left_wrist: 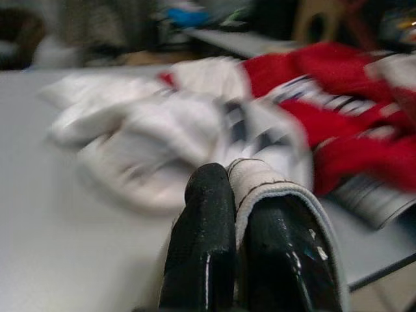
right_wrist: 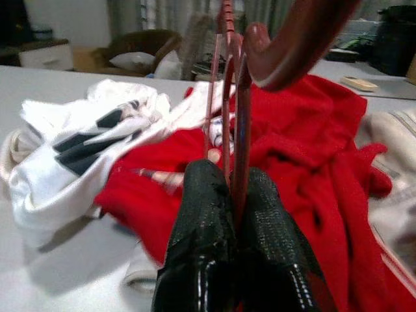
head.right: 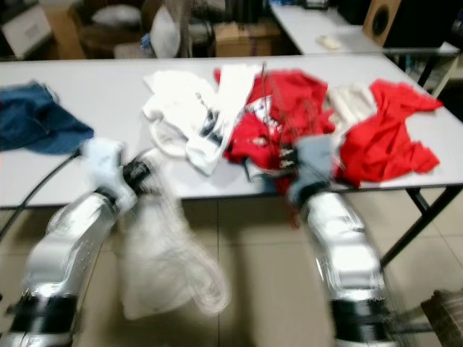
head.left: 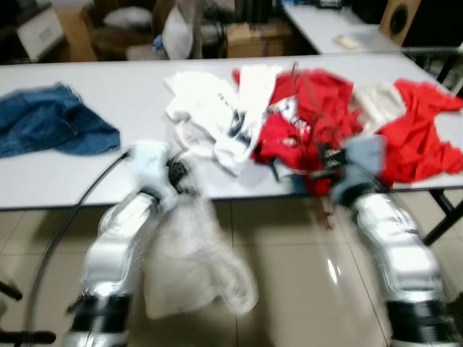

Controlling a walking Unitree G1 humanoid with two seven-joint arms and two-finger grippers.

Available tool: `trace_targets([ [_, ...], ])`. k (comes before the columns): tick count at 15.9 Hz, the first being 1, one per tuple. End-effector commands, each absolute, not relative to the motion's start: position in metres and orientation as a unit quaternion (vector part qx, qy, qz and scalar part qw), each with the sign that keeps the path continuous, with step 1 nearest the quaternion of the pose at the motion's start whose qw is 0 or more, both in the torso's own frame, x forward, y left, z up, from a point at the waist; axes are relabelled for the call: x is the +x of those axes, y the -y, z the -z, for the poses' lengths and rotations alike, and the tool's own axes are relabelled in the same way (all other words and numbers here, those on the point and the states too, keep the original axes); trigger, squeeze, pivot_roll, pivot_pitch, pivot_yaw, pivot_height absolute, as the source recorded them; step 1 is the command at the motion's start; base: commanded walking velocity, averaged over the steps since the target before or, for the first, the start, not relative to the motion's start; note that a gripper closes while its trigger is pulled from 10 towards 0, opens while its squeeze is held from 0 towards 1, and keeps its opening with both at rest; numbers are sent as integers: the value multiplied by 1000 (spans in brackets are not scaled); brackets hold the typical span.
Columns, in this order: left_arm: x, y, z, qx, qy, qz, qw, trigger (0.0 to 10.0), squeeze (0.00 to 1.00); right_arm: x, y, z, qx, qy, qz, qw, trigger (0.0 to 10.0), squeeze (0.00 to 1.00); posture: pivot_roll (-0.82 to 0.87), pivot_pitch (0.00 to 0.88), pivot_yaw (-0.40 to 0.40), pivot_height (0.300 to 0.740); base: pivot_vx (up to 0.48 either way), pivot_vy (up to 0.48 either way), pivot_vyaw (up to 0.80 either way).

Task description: Hang hanger

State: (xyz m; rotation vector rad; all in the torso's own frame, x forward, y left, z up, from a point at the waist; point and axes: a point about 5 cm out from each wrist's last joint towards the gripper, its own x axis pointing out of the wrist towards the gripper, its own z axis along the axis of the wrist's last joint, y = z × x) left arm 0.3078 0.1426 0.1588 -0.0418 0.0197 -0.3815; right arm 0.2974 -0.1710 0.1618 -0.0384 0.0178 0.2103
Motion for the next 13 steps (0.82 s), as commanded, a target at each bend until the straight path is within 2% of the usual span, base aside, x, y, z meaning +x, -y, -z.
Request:
trace_targets([
  [1,312,-154,-195,-12,59,179,982,10000,0,296,157,-177,-1,15,-167,986,10000,0,-86,0,32,740,334,0,0],
  [3,327,-164,-241,-17,118,174,977,10000,0,285,173,-198,-27,26,-261,965,10000,0,-84,0,31,740,328,0,0],
  [7,346,-167,-294,2,176,189,966,10000,0,272,192,-213,-67,21,-329,942,10000,0,-82,0,31,740,329,0,0],
  [10,368,-170,-345,33,223,187,956,10000,0,241,195,-243,-51,41,-454,889,10000,0,-85,0,40,740,330,0,0],
  [13,382,-173,-382,72,244,169,952,10000,0,224,200,-256,-34,47,-507,860,10000,0,-82,0,41,740,330,0,0],
])
